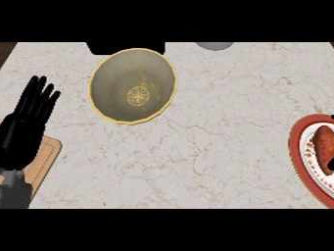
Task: Pick the sweet potato from the plate and place it in the bowl
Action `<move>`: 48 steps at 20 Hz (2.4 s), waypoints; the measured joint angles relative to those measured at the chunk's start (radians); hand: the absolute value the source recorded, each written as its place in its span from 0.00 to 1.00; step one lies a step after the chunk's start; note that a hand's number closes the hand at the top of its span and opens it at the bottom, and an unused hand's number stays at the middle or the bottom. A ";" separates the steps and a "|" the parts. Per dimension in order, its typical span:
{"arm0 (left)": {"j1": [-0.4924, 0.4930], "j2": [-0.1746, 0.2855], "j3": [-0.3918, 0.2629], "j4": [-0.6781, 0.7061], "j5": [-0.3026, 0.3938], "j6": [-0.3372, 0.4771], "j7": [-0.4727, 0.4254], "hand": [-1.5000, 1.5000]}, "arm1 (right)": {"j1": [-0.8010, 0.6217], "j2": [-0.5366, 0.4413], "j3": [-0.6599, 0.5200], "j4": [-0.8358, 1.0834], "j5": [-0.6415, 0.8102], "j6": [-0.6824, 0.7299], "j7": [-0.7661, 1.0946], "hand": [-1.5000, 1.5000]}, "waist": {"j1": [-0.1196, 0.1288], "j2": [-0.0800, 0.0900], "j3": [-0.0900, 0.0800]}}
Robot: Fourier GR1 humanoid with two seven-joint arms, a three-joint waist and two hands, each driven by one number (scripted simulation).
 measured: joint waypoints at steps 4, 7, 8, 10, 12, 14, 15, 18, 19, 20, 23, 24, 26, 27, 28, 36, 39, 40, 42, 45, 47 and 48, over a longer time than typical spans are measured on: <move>-0.002 -0.009 0.011 -0.008 -0.007 -0.010 0.017 0.50 | -0.030 0.026 -0.011 0.066 0.056 0.005 -0.040 1.00 | 0.001 -0.001 -0.002; 0.002 -0.022 0.008 -0.002 -0.022 -0.011 0.004 0.50 | -0.051 0.008 0.009 0.103 0.110 0.026 -0.112 1.00 | 0.002 -0.002 -0.005; 0.004 -0.026 0.006 -0.007 -0.024 -0.010 0.006 0.50 | -0.046 0.007 0.021 0.093 0.127 0.028 -0.129 1.00 | 0.002 -0.002 -0.006; 0.010 -0.021 0.017 -0.011 -0.018 -0.019 0.008 0.50 | -0.041 0.002 0.036 0.091 0.161 0.027 -0.169 1.00 | 0.002 -0.003 -0.006; 0.007 -0.018 0.025 -0.011 -0.015 -0.024 0.019 0.50 | -0.065 0.009 0.048 0.123 0.199 0.020 -0.199 1.00 | 0.002 -0.003 -0.007; 0.014 -0.023 0.027 -0.017 -0.019 -0.029 0.020 0.50 | -0.075 0.009 0.049 0.129 0.223 0.028 -0.221 1.00 | 0.002 -0.002 -0.006; 0.004 -0.021 0.031 -0.014 -0.021 -0.029 0.025 0.50 | -0.082 0.008 0.052 0.139 0.239 0.028 -0.241 1.00 | 0.002 -0.002 -0.005; -0.013 -0.023 0.041 -0.015 -0.022 -0.030 0.038 0.50 | -0.087 0.011 0.053 0.136 0.278 0.028 -0.269 1.00 | 0.000 -0.002 -0.004; -0.011 -0.024 0.042 -0.012 -0.024 -0.028 0.038 0.50 | -0.087 0.041 0.074 0.097 0.289 0.013 -0.255 1.00 | -0.003 -0.004 -0.006; -0.017 -0.020 0.042 -0.008 -0.022 -0.033 0.043 0.50 | -0.101 0.085 0.105 0.058 0.306 -0.004 -0.243 1.00 | 0.000 -0.006 -0.007; -0.031 -0.026 0.020 0.002 -0.026 -0.043 0.047 0.50 | -0.173 0.245 0.225 -0.055 0.359 -0.045 -0.218 1.00 | 0.043 -0.009 -0.007; -0.037 -0.028 0.011 0.003 -0.026 -0.049 0.049 0.50 | -0.206 0.299 0.266 -0.088 0.377 -0.054 -0.210 1.00 | 0.068 -0.009 -0.008; -0.048 -0.031 -0.004 0.008 -0.028 -0.057 0.052 0.50 | -0.270 0.414 0.349 -0.143 0.419 -0.080 -0.173 1.00 | 0.099 -0.010 -0.008; -0.055 -0.033 -0.007 0.012 -0.028 -0.059 0.053 0.50 | -0.299 0.475 0.390 -0.163 0.442 -0.096 -0.142 1.00 | 0.105 -0.010 -0.008; -0.060 -0.037 -0.013 0.018 -0.029 -0.060 0.053 0.50 | -0.324 0.526 0.432 -0.183 0.463 -0.115 -0.107 1.00 | 0.107 -0.011 -0.008; -0.078 -0.049 -0.021 0.051 -0.043 -0.053 0.043 0.50 | -0.532 0.684 0.691 -0.320 0.514 -0.319 0.303 1.00 | 0.099 -0.012 -0.005; -0.079 -0.053 -0.016 0.061 -0.048 -0.047 0.035 0.50 | -0.628 0.693 0.753 -0.356 0.529 -0.377 0.429 1.00 | 0.090 -0.013 -0.005; -0.082 -0.050 -0.012 0.065 -0.047 -0.048 0.034 0.50 | -0.661 0.694 0.767 -0.366 0.530 -0.390 0.458 1.00 | 0.086 -0.014 -0.005; -0.079 -0.047 -0.006 0.064 -0.044 -0.048 0.037 0.50 | -0.717 0.694 0.789 -0.381 0.540 -0.408 0.507 1.00 | 0.077 -0.015 -0.005; -0.085 -0.042 0.004 0.067 -0.043 -0.043 0.037 0.50 | -0.799 0.693 0.798 -0.381 0.539 -0.423 0.562 1.00 | 0.063 -0.015 -0.004; -0.081 -0.043 0.004 0.067 -0.044 -0.045 0.032 0.50 | -0.841 0.693 0.789 -0.359 0.540 -0.439 0.583 1.00 | 0.058 -0.012 -0.004; -0.077 -0.040 0.010 0.071 -0.042 -0.052 0.022 0.50 | -0.862 0.693 0.781 -0.341 0.539 -0.446 0.587 1.00 | 0.056 -0.010 -0.004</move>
